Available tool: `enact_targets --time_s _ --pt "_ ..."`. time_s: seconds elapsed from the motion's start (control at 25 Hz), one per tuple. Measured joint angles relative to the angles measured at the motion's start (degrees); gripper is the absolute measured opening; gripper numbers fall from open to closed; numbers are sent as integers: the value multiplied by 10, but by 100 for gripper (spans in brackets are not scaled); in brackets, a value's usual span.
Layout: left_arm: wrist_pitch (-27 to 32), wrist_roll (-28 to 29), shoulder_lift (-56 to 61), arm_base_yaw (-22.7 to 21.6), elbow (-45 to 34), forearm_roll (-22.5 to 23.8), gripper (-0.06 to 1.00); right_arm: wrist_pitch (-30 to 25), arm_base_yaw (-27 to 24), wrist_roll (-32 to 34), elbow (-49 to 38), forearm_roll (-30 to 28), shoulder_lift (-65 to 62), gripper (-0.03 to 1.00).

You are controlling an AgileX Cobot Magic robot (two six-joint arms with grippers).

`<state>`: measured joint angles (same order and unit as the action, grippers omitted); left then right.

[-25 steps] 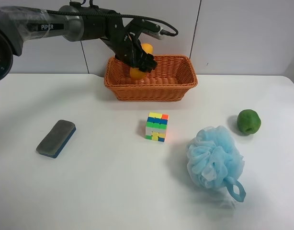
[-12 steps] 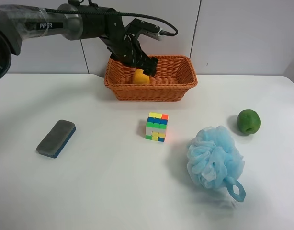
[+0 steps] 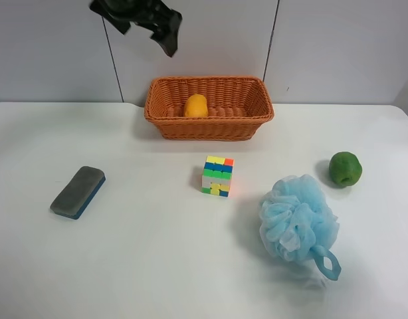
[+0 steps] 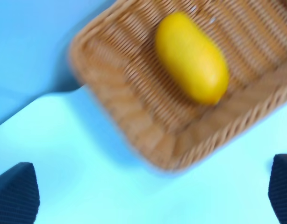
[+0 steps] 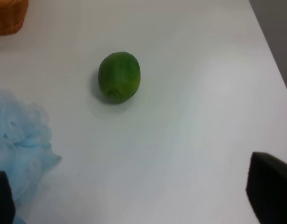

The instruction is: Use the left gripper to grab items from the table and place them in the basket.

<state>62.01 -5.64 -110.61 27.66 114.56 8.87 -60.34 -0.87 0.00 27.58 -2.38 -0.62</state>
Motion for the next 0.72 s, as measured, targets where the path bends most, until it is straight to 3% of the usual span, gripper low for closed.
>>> enact_targets --time_s 0.12,0.28,0.6,0.72 --pt "61 -1 63 0 0 36 97 0 0 0 0 0 0 99" --pt "69 -3 167 0 -41 66 97 0 0 0 0 0 0 99" --pt "72 50 423 -1 -262 101 97 0 0 0 0 0 0 99" --pt "72 81 537 -21 -354 104 97 0 0 0 0 0 0 99"
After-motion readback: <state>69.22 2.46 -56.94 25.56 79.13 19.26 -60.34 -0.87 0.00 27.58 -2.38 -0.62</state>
